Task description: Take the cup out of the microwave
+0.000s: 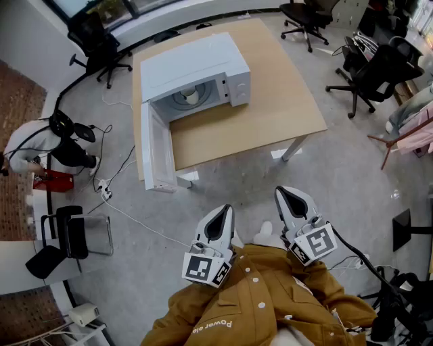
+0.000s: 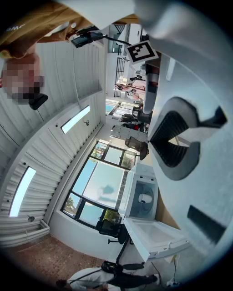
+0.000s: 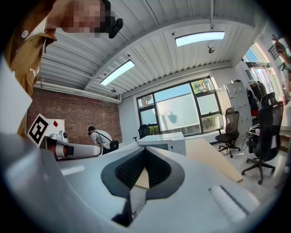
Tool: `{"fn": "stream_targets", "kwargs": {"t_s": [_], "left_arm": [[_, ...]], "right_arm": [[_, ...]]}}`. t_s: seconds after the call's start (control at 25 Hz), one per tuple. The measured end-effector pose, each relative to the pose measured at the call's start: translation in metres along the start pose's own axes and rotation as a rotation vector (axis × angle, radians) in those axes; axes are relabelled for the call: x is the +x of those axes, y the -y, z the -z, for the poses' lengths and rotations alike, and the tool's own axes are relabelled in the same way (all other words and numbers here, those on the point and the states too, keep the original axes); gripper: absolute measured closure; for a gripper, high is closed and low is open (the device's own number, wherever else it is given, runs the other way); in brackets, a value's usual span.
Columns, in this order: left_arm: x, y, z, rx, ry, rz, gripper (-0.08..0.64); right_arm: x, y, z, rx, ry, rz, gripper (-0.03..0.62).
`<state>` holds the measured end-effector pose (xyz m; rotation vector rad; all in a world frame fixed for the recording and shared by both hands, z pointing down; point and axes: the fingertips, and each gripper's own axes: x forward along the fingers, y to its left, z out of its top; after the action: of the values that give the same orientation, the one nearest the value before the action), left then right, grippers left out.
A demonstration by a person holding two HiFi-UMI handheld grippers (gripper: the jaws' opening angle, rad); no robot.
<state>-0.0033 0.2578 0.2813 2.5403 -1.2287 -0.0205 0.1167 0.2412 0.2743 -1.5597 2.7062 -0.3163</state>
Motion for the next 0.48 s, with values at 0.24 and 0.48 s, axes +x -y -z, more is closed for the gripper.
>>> {"fn": "stream_targets", "kwargs": {"t_s": [0.24,0.48], "left_arm": [[-0.003,0.007,0.002,0.001,-0.002,-0.018,0.56],[-0.009,0.008,-0.001,0.007,0.009,-0.046,0.56]], "right_arm": [[-0.009,0.005,0.002,0.0,-0.016,0.003,0.591],[-0.014,-0.008,-0.02,0.011,0.101,-0.07,0.588]]}}
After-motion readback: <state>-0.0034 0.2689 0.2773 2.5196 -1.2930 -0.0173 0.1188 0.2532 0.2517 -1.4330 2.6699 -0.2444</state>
